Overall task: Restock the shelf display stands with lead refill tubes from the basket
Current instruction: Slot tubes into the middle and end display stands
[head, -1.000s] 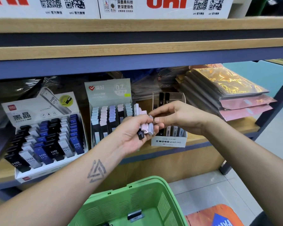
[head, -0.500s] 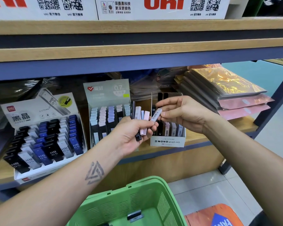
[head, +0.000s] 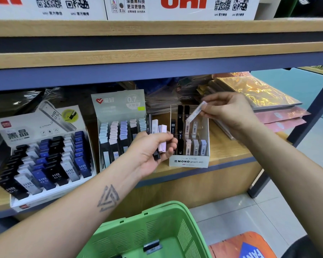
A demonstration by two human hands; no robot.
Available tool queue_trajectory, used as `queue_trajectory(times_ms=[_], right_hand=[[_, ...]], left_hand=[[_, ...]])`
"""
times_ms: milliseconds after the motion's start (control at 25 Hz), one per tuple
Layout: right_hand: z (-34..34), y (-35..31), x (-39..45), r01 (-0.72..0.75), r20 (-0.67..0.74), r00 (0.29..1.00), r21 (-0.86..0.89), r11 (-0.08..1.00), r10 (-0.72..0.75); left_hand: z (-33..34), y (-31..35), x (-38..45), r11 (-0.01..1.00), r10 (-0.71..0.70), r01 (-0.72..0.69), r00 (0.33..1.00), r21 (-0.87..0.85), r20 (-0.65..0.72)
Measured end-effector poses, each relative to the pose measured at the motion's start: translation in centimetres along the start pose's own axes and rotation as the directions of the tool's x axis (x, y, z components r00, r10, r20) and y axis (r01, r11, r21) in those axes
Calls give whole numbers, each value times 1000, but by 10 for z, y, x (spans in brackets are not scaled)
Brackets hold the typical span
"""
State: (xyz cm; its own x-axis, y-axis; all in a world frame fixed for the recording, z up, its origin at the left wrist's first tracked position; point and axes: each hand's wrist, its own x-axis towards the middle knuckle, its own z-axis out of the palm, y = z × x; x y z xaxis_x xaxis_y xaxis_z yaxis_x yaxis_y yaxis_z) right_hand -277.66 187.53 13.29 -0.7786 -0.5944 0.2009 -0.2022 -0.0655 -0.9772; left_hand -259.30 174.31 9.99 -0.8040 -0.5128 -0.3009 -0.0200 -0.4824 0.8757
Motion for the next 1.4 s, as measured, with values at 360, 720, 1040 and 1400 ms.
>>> queue_trajectory(times_ms=[360, 720, 1040, 1400], right_hand=[[-3, 21, 11, 221, 28, 964, -636, 740, -264], [7, 44, 11, 215, 79, 966, -769, 602, -245], [13, 52, 11, 187, 69, 970, -824, 535, -234], [35, 13, -15, 58, 433, 898, -294, 954, 78]], left_hand=[[7, -6, 4, 995, -98, 95, 992, 43, 75], [6, -5, 3, 995, -96, 93, 993, 44, 70], [7, -5, 0, 992, -124, 126, 984, -3, 126], [4, -4, -2, 994, -95, 103, 985, -47, 146]])
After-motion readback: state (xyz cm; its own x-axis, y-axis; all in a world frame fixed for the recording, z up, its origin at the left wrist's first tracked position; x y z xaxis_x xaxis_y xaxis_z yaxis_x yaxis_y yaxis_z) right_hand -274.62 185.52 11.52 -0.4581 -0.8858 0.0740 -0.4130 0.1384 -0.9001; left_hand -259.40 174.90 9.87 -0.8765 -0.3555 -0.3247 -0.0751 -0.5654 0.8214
